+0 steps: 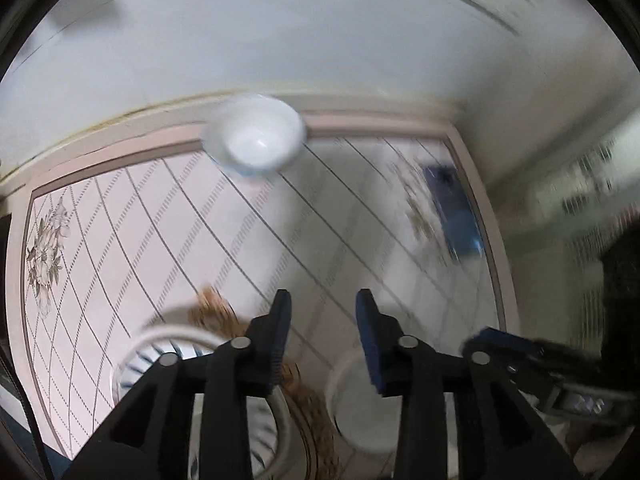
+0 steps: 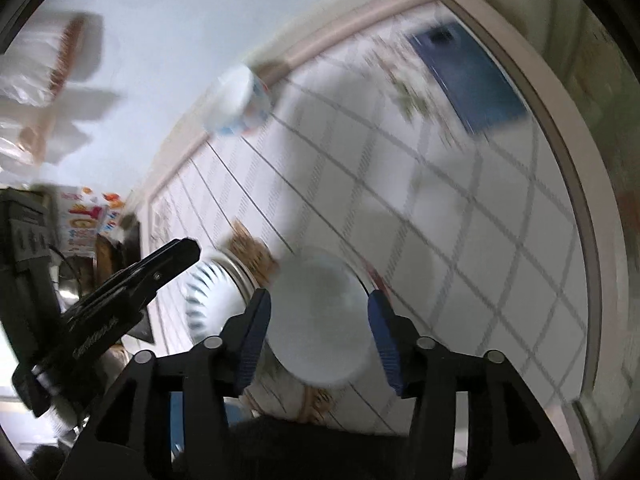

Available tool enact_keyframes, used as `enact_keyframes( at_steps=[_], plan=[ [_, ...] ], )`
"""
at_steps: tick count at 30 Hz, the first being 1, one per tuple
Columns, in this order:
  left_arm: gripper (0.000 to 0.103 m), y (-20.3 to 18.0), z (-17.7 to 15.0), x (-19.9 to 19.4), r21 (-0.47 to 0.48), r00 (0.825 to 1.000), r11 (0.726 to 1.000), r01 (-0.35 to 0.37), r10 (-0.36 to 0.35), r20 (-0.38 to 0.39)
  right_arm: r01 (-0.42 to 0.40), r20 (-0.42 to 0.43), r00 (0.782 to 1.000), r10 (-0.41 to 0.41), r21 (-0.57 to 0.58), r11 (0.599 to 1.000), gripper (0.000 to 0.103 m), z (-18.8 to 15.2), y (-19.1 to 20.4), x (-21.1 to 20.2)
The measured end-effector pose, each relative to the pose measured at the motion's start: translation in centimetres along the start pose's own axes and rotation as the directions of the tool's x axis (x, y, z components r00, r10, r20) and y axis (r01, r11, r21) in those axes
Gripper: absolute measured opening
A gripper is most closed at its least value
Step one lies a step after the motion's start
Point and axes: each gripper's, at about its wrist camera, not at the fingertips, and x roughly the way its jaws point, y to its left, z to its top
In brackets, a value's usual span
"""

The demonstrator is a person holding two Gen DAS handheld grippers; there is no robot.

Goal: Organize plates and bowls

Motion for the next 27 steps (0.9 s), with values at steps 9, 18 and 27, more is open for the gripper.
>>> enact_keyframes(
  at_steps=[9, 18, 27],
  plan=[
    [0.032, 8.2, 9.2, 6.1, -0.197, 0.995, 0.976, -0.094, 0.085, -0.054, 0.008, 0.118, 0.993, 0.004, -0.101, 0.995, 0.056, 11.6, 6.1, 3.2],
    [0.032, 11.9, 12.4, 11.3, -0.249, 0.985, 0.961, -0.118, 0.081, -0.151, 0.039, 0.027, 0.999, -0.038, -0.05, 0.998, 0.056, 19.7, 7.2, 12.8],
    [0.032, 12.1, 13.8, 14.0, -0.226, 0.983, 0.969, -0.099, 0.061, -0.171, 0.005, -0.039, 0.999, -0.004, 0.016, 1.0, 0.052, 22.4, 5.7, 17.9]
  ],
)
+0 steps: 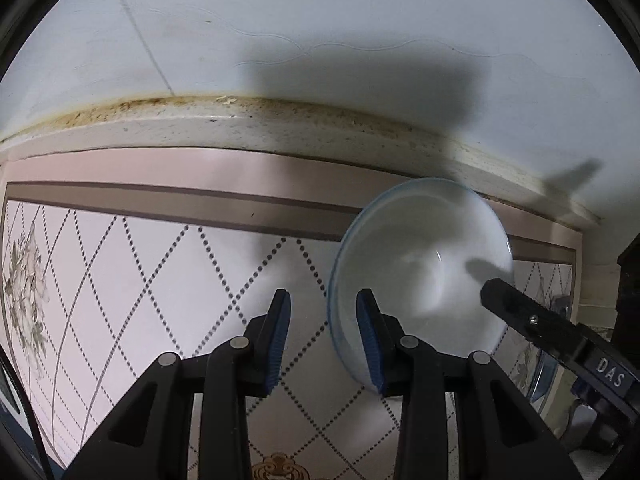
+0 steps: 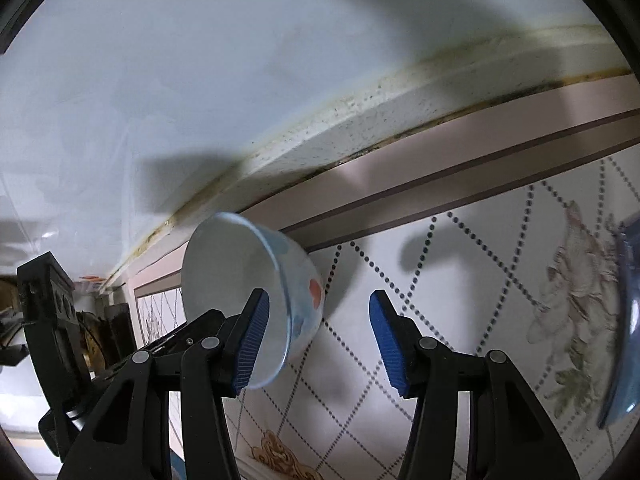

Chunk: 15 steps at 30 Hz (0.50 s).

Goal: Organize plates and bowls

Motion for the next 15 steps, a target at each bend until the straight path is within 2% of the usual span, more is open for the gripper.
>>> enact_keyframes(
  at_steps=[2, 3, 4, 5, 6, 10, 15],
  plan=[
    [0.029, -0.2, 0.1, 0.2, 0.012, 1.0, 1.0, -0.003, 0.003, 0.004, -0.01, -0.003, 1.0, 0.01, -0.002, 1.0, 0.039, 0.0, 0.1, 0.4],
    [0.023, -0.2, -0.3, 0.1, 0.018, 1.0, 1.0, -0.006, 0.005, 0.012, -0.018, -0.007, 1.0, 0.018, -0.004, 1.0, 0.035, 0.1, 0.2, 0.8],
    [0.013, -0.1, -0.5, 0.3, 0.025, 1.0, 1.0, -0.008, 0.008, 0.019, -0.028, -0.009, 1.0, 0.028, -0.005, 1.0, 0.027, 0.2, 0.1, 1.0],
    [0.009, -0.3, -0.5, 0.4, 0.032, 1.0, 0.999, -0.008, 0.007, 0.019, -0.05, -0.004, 0.999, 0.05, -0.01, 0.999, 0.019, 0.2, 0.3, 1.1],
    [0.007, -0.5, -0.6, 0.2, 0.038, 1.0, 0.999, -0.005, 0.003, 0.03, -0.048, 0.001, 0.999, 0.048, -0.022, 0.999, 0.016, 0.1, 0.6, 1.0],
    [0.007, -1.7, -1.3, -0.5, 0.072, 0.997, 0.996, -0.044, 0.038, 0.073, 0.015, 0.027, 1.0, -0.013, -0.079, 0.997, 0.013, -0.5, 2.1, 1.1],
    [0.007, -1.7, -3.2, -2.3, 0.087, 0.996, 0.996, -0.033, 0.026, 0.081, -0.009, 0.031, 0.999, 0.011, -0.061, 0.998, 0.013, -1.5, 2.1, -0.1]
  ],
)
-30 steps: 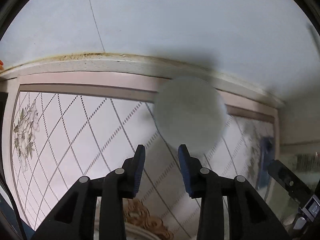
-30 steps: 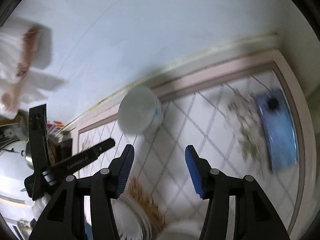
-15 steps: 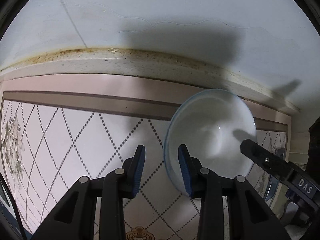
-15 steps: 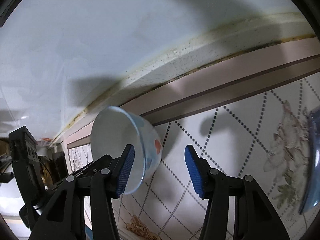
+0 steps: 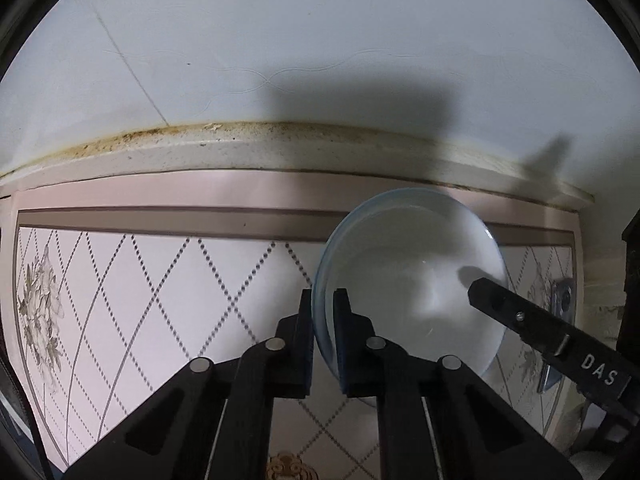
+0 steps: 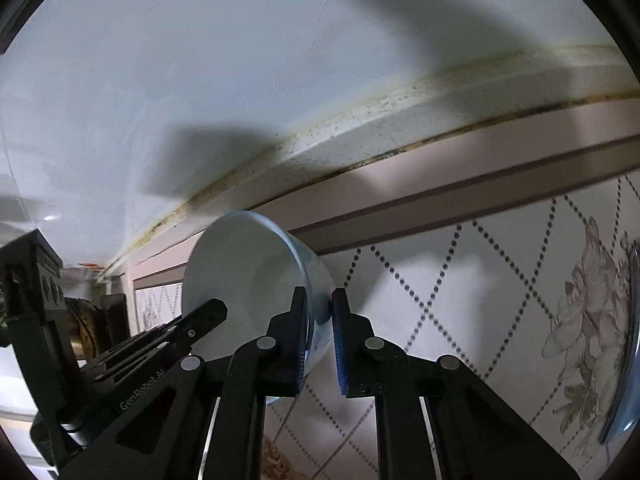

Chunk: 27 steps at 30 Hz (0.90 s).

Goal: Organize plates and bowls

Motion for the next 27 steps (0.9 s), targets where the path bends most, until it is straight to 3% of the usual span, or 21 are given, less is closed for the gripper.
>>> enact_keyframes(
  at_steps=[7, 14, 22, 27],
  plan=[
    [0.007, -1.3, -3.9, -5.2, 0.06, 0.997, 0.998, 0.03, -0.035, 0.067, -0.012, 0.033, 0.999, 0.013, -0.033, 0.999, 0.013, -3.6, 1.2, -4.7],
    [0.007, -3.3, -6.8, -10.2, 0.141, 0.99, 0.987, 0.076, -0.092, 0.109, -0.016, 0.102, 0.995, 0.022, -0.051, 0.999, 0.013, -9.4, 1.4, -11.9],
    [0.007, -5.4, -13.1, -12.2, 0.18, 0.985, 0.974, 0.136, -0.152, 0.076, 0.006, 0.143, 0.99, 0.0, -0.046, 0.999, 0.014, -16.0, -0.7, -18.2],
    [0.007, -6.3, -16.8, -11.5, 0.2, 0.987, 0.968, 0.151, -0.161, 0.03, 0.033, 0.128, 0.991, -0.029, -0.029, 0.999, 0.014, -20.9, -2.5, -19.3]
  ],
)
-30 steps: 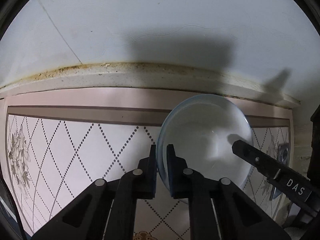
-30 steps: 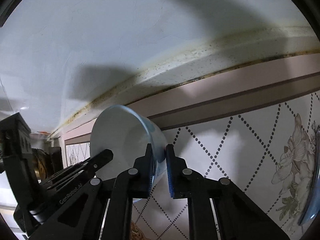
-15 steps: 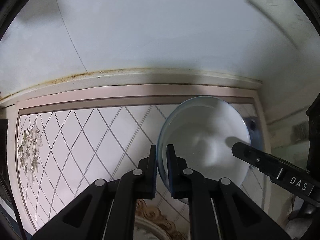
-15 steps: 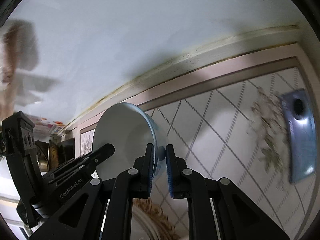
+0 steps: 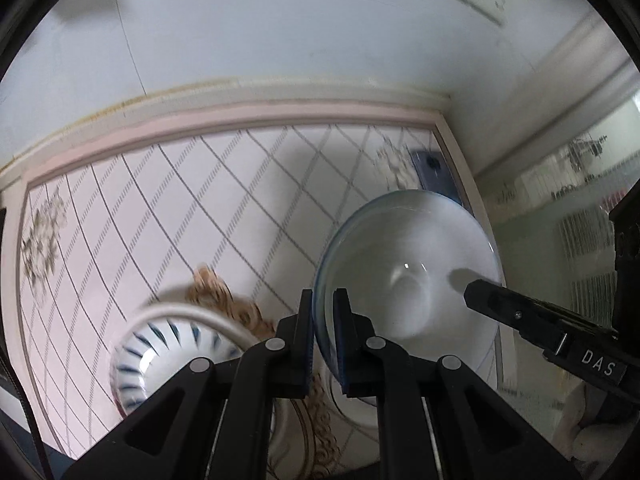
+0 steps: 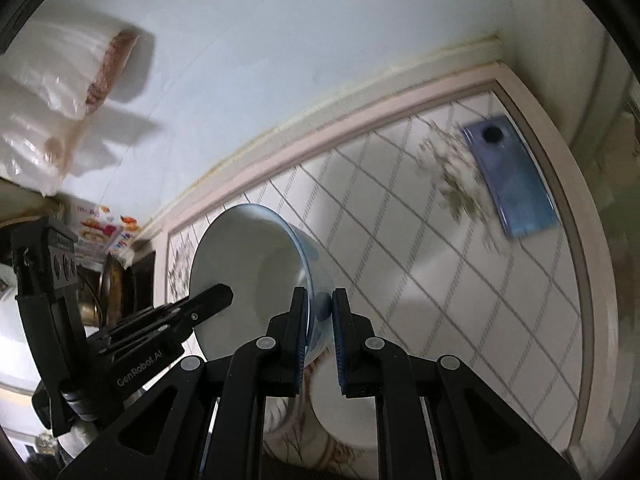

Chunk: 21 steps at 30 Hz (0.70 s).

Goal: Organize plates and bowls

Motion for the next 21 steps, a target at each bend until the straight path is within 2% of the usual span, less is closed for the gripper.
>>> enact_keyframes(
  at_steps=[8, 21],
  plan=[
    [0.007, -1.7, -3.6, 2.2, 0.055, 0.998, 0.998, -0.012, 0.015, -0.066, 0.035, -0.058, 0.998, -0.032, 0.044, 0.998, 0.014, -5.6, -3.5, 0.5],
    [0.007, -2.7, -5.2, 5.3, 0.112, 0.991, 0.991, -0.073, 0.085, -0.104, 0.058, -0.122, 0.991, -0.048, 0.08, 0.995, 0.013, -7.9, -6.4, 3.5]
  ],
)
